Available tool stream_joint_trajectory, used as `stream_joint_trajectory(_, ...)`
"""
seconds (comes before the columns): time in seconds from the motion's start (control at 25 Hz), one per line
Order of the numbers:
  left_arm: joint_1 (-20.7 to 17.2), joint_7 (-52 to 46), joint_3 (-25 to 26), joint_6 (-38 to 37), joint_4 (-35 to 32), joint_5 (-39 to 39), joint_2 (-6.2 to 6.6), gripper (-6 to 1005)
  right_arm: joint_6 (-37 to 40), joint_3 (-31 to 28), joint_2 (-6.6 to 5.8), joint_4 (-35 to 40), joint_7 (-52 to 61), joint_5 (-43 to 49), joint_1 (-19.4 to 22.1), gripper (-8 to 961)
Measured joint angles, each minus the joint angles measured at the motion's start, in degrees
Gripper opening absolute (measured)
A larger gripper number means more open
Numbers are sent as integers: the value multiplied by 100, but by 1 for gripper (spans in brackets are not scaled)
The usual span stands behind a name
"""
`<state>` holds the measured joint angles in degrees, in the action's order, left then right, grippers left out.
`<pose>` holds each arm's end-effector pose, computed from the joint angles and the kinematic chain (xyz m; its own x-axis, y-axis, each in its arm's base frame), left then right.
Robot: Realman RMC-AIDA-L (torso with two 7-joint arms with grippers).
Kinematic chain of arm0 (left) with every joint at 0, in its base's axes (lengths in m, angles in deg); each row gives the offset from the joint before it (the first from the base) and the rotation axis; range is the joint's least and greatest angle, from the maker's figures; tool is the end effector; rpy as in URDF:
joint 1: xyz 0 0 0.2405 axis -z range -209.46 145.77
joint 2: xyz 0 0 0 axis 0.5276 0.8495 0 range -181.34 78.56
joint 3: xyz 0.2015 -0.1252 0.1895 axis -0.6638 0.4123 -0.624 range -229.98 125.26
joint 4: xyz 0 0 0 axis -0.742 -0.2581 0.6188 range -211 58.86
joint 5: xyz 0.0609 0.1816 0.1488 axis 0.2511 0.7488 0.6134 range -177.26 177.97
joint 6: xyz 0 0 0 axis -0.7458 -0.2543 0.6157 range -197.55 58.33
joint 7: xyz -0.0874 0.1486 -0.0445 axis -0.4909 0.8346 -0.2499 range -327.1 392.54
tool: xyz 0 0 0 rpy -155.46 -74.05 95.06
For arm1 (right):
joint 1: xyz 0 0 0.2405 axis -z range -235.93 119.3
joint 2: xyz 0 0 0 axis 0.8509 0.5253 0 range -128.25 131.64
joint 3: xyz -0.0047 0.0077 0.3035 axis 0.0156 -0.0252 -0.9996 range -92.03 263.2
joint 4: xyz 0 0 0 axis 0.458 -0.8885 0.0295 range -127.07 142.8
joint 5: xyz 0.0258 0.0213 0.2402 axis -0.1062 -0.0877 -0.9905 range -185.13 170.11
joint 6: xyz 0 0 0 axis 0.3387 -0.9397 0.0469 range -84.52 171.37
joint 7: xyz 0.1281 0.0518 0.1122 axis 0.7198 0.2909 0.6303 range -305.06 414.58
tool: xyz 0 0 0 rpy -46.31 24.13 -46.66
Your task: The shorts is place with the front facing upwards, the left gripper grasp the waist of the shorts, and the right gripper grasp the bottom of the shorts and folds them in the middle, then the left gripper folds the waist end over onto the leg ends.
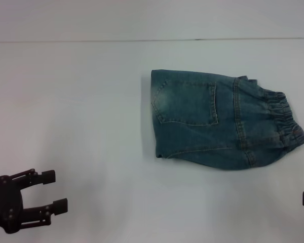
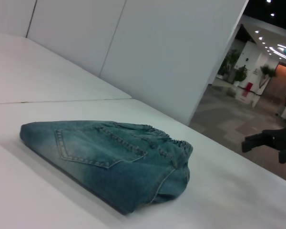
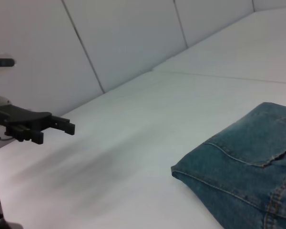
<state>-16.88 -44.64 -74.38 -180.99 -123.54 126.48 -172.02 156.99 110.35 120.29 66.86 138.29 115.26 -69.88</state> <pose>-0.3786 0.2548 -0.0036 0.6938 0.4656 0.5495 0.5869 -0.8077 -0.0567 0.3850 0.2493 0.0470 0.7478 -0.4619 -0.4769 -0.5884 -0.7938 -0.1539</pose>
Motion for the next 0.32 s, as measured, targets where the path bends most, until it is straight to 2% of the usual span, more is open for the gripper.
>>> stream_joint_trajectory(0.2,43,-35,-14,5,13,4,-8,860,2,50,38,-10,-117,1,-34,850)
stream_joint_trajectory(0.32,49,-35,-22,26,15,6,-20,860,4,55,41,-22,-172,1,-44,850)
